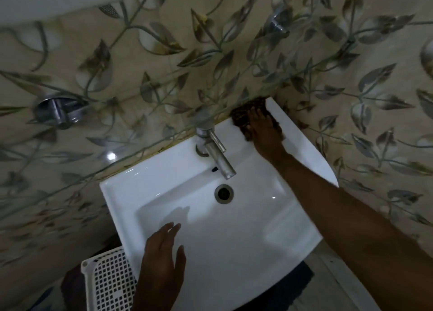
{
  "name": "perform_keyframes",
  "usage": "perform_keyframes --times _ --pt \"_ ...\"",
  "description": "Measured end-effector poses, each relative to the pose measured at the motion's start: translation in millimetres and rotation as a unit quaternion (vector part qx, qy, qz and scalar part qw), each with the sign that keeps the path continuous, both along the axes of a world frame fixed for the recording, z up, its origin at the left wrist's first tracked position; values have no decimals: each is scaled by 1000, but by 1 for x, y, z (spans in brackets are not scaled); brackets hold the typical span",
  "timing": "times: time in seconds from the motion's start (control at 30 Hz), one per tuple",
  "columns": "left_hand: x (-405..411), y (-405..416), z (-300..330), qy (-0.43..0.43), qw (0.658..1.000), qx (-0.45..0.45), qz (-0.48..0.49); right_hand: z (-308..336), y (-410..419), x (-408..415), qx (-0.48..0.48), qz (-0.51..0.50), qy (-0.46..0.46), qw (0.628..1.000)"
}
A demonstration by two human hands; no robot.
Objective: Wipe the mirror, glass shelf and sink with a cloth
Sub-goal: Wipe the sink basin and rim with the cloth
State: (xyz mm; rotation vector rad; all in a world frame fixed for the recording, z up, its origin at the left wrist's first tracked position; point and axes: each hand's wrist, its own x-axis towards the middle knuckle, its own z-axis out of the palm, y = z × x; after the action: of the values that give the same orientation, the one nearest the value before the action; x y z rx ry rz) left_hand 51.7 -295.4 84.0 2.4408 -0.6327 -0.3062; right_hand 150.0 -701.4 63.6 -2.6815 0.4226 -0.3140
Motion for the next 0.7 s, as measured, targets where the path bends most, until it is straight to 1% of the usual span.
perform_keyframes --times 0.07,0.13,0.17,0.2,0.23,0.27,0.33,0.37,0.4,0.47,0.5,0.6,0.63,0.7 --pt "0 9 2 2 999 -13 29 -14 30 -9 -15 68 -30 997" --pt "0 19 2 -1 999 -18 45 -18 55 -20 -11 145 -25 989" --pt "-1 23 2 -3 999 -17 50 -17 60 -23 -4 164 -29 986" --pt "-2 28 2 -5 998 -16 54 -17 59 -25 -25 170 -37 984" --pt "-3 31 2 -6 998 -16 59 -16 55 -27 -31 162 -44 985" --pt "-3 34 2 -7 998 -17 63 -14 50 -28 -20 125 -53 991" --pt "-4 39 3 -6 997 -20 72 -15 54 -29 11 13 -90 996" --pt "-4 41 5 -5 997 -22 78 -14 65 -32 19 -28 -104 994" --pt "-4 43 6 -3 996 -23 86 -13 80 -37 12 -34 -114 993" --pt "-5 46 11 4 995 -29 100 -19 116 -50 2 -5 -128 992" --pt "-5 47 14 7 994 -32 105 -24 132 -58 60 -15 -126 990" --pt "-7 50 18 20 993 -34 115 -36 171 -74 80 -6 -33 996" --pt "-6 50 20 24 992 -34 120 -41 183 -78 78 -5 -33 996" --pt "-4 52 23 26 991 -36 126 -40 205 -76 43 25 -78 996"
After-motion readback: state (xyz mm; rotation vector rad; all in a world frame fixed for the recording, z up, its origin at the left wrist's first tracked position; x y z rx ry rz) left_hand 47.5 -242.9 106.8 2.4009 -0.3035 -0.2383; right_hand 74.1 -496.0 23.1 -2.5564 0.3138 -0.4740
